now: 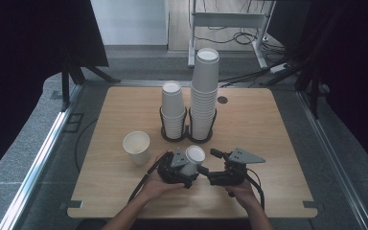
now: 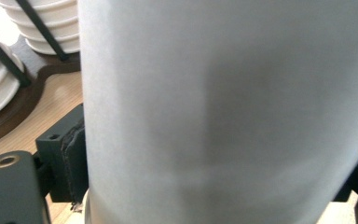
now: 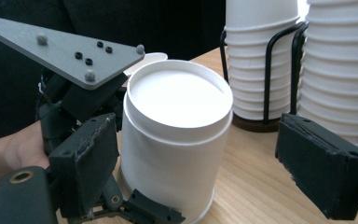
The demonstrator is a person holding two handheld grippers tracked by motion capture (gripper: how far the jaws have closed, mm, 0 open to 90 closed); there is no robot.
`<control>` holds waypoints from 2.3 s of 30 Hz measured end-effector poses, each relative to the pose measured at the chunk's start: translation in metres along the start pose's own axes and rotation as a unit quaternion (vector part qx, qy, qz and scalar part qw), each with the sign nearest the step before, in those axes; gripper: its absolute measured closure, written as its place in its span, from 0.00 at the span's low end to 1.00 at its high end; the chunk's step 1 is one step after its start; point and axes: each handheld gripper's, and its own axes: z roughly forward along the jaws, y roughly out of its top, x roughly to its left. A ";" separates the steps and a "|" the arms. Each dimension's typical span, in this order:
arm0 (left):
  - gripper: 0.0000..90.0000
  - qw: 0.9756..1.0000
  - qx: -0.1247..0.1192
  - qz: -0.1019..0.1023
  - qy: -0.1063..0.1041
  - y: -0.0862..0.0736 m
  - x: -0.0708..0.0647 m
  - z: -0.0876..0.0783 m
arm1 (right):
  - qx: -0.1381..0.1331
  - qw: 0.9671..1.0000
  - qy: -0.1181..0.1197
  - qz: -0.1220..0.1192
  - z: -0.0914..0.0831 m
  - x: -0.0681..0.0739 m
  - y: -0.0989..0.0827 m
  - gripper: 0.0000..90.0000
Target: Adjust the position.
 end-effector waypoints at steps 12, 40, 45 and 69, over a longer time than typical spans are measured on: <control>0.14 1.000 0.005 0.018 -0.023 0.000 -0.011 0.006 | 0.005 1.000 0.020 0.020 0.014 0.001 -0.008 0.15; 0.04 0.999 -0.008 -0.002 -0.044 0.005 -0.012 0.003 | -0.032 0.997 0.037 0.059 0.015 -0.004 -0.013 0.27; 0.04 0.999 -0.015 -0.003 -0.046 0.006 -0.011 -0.001 | -0.055 0.993 0.048 0.094 0.013 -0.010 -0.014 0.28; 0.14 0.999 -0.003 0.030 -0.043 0.004 -0.010 -0.001 | -0.053 0.993 0.044 0.095 0.013 -0.008 -0.016 0.22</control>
